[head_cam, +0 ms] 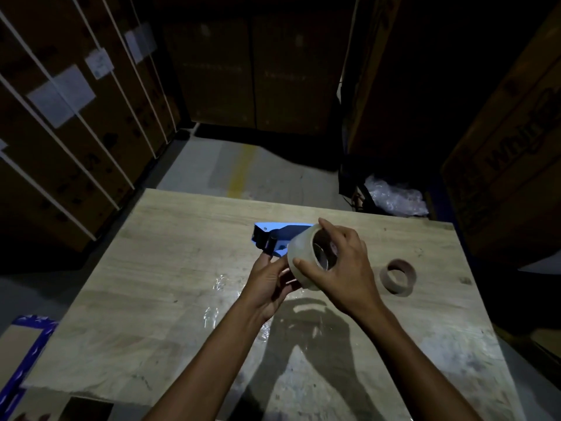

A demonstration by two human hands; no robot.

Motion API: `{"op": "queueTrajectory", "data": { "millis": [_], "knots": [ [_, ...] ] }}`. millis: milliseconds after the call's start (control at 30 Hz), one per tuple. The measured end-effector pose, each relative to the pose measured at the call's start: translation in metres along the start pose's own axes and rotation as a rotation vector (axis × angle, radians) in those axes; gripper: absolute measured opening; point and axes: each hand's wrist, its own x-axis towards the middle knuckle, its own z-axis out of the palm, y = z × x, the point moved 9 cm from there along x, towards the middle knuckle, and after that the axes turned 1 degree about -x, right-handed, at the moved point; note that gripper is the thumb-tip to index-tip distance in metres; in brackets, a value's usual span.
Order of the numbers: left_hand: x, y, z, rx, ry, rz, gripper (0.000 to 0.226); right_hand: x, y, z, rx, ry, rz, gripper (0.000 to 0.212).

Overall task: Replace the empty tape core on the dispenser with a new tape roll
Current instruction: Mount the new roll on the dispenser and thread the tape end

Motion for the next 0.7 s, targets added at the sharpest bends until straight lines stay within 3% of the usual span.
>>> {"op": "queueTrajectory", "data": {
  "millis": [400, 534, 700],
  "knots": [
    [-0.008, 0.012, -0.01, 0.02, -0.117, 0.027, 0.049, -0.005, -0.003, 0.014, 0.22, 0.054, 0.083, 0.075],
    [-0.012, 0.02, -0.016, 0.114, -0.099, 0.081, 0.049, -0.009, -0.004, 0.022, 0.232, 0.066, 0.096, 0.082],
    [-0.016, 0.032, -0.029, 0.236, -0.045, 0.155, 0.046, -0.011, 0.004, 0.04, 0.486, 0.065, 0.28, 0.065]
  ]
}}
